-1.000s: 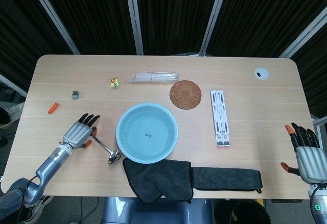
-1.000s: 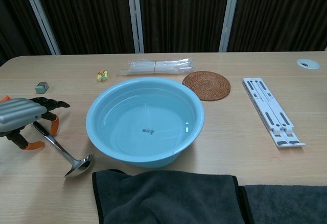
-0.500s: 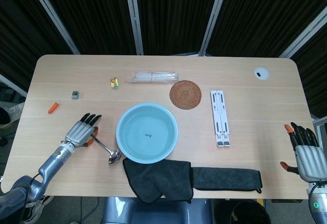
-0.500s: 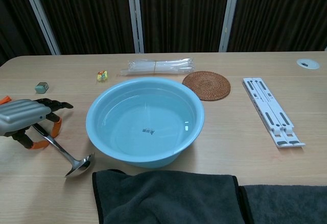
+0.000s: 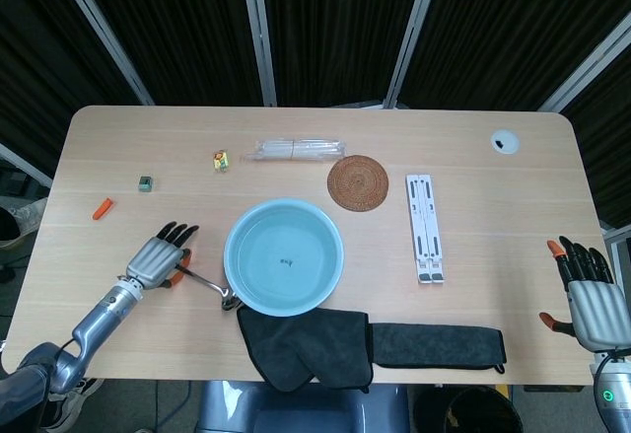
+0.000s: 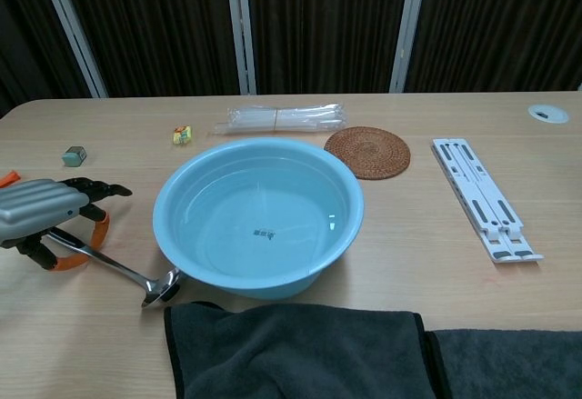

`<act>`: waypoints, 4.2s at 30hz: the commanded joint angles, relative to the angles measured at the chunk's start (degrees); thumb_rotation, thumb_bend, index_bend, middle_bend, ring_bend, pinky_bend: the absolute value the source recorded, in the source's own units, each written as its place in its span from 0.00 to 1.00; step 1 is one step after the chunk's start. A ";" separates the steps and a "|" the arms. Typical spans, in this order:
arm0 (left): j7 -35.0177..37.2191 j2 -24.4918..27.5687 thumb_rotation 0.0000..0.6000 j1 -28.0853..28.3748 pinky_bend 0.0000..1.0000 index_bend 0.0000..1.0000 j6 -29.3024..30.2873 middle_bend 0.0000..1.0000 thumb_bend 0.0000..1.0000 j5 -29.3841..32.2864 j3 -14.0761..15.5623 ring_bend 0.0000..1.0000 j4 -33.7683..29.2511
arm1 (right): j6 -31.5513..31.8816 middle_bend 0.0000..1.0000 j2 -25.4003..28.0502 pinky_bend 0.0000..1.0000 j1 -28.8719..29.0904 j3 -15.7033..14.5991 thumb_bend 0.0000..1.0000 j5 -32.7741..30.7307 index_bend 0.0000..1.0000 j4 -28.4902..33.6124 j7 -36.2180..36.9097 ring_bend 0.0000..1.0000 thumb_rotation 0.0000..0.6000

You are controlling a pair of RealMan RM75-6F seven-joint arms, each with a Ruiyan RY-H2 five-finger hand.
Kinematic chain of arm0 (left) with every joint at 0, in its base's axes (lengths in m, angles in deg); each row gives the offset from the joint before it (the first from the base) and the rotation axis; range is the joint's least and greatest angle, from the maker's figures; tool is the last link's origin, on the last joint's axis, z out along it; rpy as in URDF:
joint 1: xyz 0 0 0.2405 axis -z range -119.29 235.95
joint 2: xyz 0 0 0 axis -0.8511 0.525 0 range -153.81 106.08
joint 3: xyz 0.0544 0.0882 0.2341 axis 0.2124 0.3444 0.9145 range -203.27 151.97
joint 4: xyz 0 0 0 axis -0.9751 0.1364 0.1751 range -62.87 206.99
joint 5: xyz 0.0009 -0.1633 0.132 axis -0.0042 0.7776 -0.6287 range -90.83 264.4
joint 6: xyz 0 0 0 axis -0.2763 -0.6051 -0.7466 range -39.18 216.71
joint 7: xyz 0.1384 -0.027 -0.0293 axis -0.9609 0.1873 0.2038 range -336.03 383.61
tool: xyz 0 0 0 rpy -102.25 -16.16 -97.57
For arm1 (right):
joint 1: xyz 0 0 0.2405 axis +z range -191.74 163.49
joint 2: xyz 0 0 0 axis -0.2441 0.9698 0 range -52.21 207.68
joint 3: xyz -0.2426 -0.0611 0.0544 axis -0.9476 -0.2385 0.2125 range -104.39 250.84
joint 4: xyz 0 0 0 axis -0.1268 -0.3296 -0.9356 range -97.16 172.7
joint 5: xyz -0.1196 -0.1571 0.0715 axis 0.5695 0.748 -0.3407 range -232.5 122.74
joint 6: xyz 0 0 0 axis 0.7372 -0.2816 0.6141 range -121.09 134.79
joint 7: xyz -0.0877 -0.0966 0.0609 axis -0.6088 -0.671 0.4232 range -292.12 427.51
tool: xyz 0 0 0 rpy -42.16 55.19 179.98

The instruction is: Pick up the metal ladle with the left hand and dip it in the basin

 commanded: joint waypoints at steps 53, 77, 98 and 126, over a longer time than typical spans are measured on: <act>-20.79 24.30 1.00 -10.45 0.00 0.63 22.97 0.00 0.47 -14.99 7.08 0.00 -38.30 | 5.78 0.00 2.40 0.00 -2.63 -1.93 0.01 6.47 0.00 1.44 5.45 0.00 1.00; -24.25 31.42 1.00 -8.09 0.00 0.63 22.02 0.00 0.47 -10.81 -1.74 0.00 -48.92 | 5.75 0.00 2.97 0.00 -2.68 -1.85 0.00 6.75 0.00 0.95 7.32 0.00 1.00; -26.11 22.81 1.00 -0.93 0.00 0.63 11.47 0.00 0.47 0.66 -10.47 0.00 -41.01 | 6.44 0.00 3.85 0.00 -3.01 -0.20 0.00 4.52 0.00 0.55 10.10 0.00 1.00; -35.60 9.69 1.00 7.19 0.00 0.63 3.69 0.00 0.47 6.47 -12.78 0.00 -32.84 | 3.54 0.00 5.09 0.00 -2.00 0.07 0.00 3.44 0.00 -1.16 14.98 0.00 1.00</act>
